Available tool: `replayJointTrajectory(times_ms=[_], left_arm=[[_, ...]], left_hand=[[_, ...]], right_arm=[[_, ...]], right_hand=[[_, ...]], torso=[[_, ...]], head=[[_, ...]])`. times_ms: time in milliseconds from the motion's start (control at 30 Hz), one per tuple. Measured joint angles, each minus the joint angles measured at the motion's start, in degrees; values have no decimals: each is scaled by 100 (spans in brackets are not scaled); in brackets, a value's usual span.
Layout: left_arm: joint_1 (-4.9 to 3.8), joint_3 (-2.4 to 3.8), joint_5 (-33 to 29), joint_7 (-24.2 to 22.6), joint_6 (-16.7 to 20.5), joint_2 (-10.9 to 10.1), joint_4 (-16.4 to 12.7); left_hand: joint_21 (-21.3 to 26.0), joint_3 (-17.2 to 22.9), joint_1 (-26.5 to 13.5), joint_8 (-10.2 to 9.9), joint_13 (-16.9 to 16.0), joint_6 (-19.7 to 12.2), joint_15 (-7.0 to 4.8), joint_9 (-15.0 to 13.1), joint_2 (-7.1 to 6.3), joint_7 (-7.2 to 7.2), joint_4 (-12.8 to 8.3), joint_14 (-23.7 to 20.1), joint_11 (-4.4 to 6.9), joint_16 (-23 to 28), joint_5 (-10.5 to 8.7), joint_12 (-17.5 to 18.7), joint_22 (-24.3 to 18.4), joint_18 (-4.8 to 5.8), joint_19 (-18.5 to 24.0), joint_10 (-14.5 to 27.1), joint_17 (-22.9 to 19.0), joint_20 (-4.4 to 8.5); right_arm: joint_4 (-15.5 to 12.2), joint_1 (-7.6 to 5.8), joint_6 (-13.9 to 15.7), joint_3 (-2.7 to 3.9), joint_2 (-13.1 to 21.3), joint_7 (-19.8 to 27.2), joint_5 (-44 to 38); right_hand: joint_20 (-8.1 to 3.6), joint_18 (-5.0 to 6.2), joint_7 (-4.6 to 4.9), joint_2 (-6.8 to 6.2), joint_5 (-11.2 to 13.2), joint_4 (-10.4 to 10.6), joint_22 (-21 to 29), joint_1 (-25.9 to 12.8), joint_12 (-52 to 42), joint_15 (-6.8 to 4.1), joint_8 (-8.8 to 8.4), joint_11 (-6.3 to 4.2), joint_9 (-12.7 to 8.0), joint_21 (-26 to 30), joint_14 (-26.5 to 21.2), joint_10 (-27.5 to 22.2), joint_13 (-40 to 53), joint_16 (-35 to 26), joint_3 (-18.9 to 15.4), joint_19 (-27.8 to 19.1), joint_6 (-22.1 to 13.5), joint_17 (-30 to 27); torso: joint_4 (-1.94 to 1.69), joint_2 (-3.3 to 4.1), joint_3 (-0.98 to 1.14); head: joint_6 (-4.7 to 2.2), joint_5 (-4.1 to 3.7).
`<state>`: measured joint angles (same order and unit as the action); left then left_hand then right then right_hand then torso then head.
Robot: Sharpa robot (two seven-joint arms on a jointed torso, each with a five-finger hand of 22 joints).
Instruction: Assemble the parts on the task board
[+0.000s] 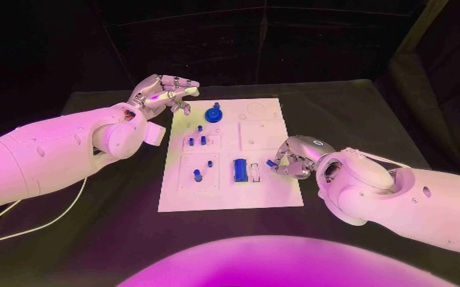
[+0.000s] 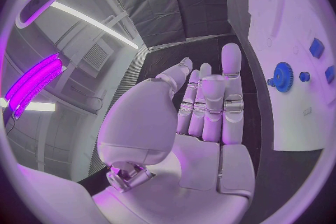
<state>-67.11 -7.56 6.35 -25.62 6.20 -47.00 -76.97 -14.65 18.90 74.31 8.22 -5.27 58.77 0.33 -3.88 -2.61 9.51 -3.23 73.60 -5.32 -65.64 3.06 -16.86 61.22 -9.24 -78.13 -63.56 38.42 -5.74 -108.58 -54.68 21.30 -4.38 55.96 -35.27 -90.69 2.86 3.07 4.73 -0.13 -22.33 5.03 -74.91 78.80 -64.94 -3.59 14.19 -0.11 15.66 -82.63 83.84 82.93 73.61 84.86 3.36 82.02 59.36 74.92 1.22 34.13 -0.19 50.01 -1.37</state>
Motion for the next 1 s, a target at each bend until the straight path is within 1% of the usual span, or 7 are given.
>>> replayJointTrajectory(times_ms=[100,200,433,600,667,933,1000], left_arm=[[0,0,0,1,-1,-1,0],[0,0,0,1,-2,0,-2],[0,0,0,4,-4,3,-7],[0,0,0,5,-5,4,-11],[0,0,0,6,-5,5,-13],[0,0,0,10,-6,4,-21],[0,0,0,10,-6,4,-23]], left_hand=[[0,0,0,0,0,0,0,0,0,0,0,0,0,0,0,0,0,0,0,0,0,0],[0,0,0,0,0,0,0,0,0,0,0,0,0,0,0,0,0,0,0,0,0,0],[0,0,0,0,1,0,0,0,0,0,0,0,0,0,0,0,1,0,0,0,0,0],[0,0,0,0,1,0,0,0,0,0,0,0,0,0,0,0,1,0,0,0,1,0],[0,0,0,0,1,0,0,0,0,0,0,0,0,0,0,0,1,0,0,0,1,0],[0,0,0,0,1,0,0,0,0,0,0,0,0,0,0,0,1,0,0,0,1,0],[0,0,0,0,1,0,0,0,0,0,0,0,0,0,0,0,1,0,0,0,1,0]], right_arm=[[8,0,123,0,-73,36,143],[36,0,216,-1,-147,57,312],[163,0,358,-1,-330,72,855],[241,0,379,-1,-467,68,1318],[272,0,376,-1,-499,62,1477],[364,-1,294,-1,-574,-11,1831],[382,-1,271,-1,-595,-33,1877]], right_hand=[[0,0,3,-54,-1,33,0,-54,-9,0,-33,-2,1,-7,0,2,87,0,40,0,9,0],[0,0,-4,-123,-101,51,0,-123,-13,0,-64,-10,2,-7,0,9,90,0,89,0,17,0],[0,1,7,-161,-134,122,0,-277,-21,0,-110,11,16,-7,0,30,116,0,162,0,48,-1],[0,1,-11,-194,-166,165,0,-355,-30,0,-110,11,30,-7,0,30,123,0,169,0,72,-1],[0,1,8,-197,-166,178,0,-358,-31,0,-110,11,32,-7,0,30,130,0,182,0,92,-1],[0,2,-31,-197,-172,271,0,-523,-51,0,-133,-10,69,-7,0,51,148,24,188,0,173,-1],[0,1,-51,-227,-199,298,0,-553,-52,0,-133,-10,78,-7,0,51,145,24,190,-1,193,-1]], torso=[[3,1,0],[4,1,-2],[4,4,-2],[5,5,-2],[7,5,-2],[7,-1,-1],[7,-2,-1]], head=[[0,12],[-1,15],[-1,28],[-1,35],[-1,38],[-1,50],[-1,53]])
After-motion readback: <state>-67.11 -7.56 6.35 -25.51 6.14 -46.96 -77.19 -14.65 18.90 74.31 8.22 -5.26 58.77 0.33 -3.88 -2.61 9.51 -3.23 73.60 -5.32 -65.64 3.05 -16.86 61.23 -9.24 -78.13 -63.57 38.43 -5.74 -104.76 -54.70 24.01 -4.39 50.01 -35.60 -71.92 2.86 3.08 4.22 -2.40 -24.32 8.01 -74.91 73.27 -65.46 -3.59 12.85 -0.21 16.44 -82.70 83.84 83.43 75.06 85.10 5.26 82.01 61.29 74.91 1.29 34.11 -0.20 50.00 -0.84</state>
